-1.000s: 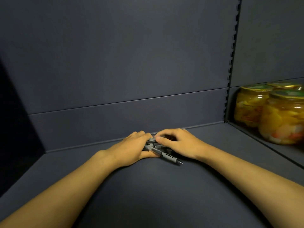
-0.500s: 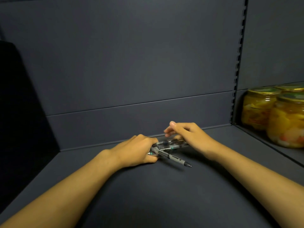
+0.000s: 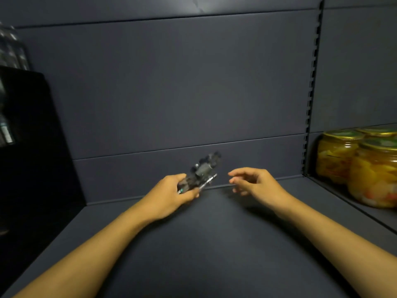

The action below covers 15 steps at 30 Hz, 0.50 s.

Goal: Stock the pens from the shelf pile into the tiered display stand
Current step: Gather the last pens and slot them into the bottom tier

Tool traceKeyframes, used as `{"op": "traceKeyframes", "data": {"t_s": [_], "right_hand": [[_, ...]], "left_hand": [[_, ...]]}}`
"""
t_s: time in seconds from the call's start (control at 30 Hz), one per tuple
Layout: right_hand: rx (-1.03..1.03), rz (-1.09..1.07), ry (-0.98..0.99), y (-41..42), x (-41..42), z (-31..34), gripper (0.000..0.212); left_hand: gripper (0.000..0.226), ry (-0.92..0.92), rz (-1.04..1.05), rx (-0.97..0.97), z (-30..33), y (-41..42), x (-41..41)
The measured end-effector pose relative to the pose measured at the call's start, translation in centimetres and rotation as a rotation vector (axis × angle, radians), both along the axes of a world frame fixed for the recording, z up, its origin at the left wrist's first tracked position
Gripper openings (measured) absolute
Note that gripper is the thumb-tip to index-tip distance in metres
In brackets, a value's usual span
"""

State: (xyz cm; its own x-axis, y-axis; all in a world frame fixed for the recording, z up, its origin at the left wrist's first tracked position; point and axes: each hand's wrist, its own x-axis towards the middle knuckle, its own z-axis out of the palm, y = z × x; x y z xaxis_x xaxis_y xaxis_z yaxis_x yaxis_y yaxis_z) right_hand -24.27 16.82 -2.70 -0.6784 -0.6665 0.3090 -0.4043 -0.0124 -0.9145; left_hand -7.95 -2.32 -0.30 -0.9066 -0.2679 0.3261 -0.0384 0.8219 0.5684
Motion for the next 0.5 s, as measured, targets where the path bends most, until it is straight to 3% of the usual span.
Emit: {"op": "traceKeyframes", "data": {"t_s": [0.1, 0.23, 0.3, 0.37, 0.5], "right_hand": [[-0.007, 0.018, 0.040, -0.1, 1.7, 2.0, 0.021], [-0.076, 0.084, 0.031, -1.3, 5.2, 4.6, 0.082], [-0.100, 0.097, 0.026, -2.2, 6.6, 5.2, 0.099], [-0.113, 0.030, 0.092, -3.1, 7.5, 5.4, 0.098], [-0.164, -0.093, 0.117, -4.0, 8.7, 5.3, 0.059]], "left_hand": [[0.008, 0.155, 0.000, 0.315, 1.5, 1.2, 0.3], [0.010, 0.311, -0.039, 0.512, 2.6, 4.2, -0.3], [0.011, 0.382, -0.056, 0.565, 2.6, 5.7, -0.8], [0.013, 0.419, -0.040, 0.524, 2.4, 7.0, -1.3], [0.035, 0.509, 0.012, 0.490, 0.8, 8.2, -1.7]]}}
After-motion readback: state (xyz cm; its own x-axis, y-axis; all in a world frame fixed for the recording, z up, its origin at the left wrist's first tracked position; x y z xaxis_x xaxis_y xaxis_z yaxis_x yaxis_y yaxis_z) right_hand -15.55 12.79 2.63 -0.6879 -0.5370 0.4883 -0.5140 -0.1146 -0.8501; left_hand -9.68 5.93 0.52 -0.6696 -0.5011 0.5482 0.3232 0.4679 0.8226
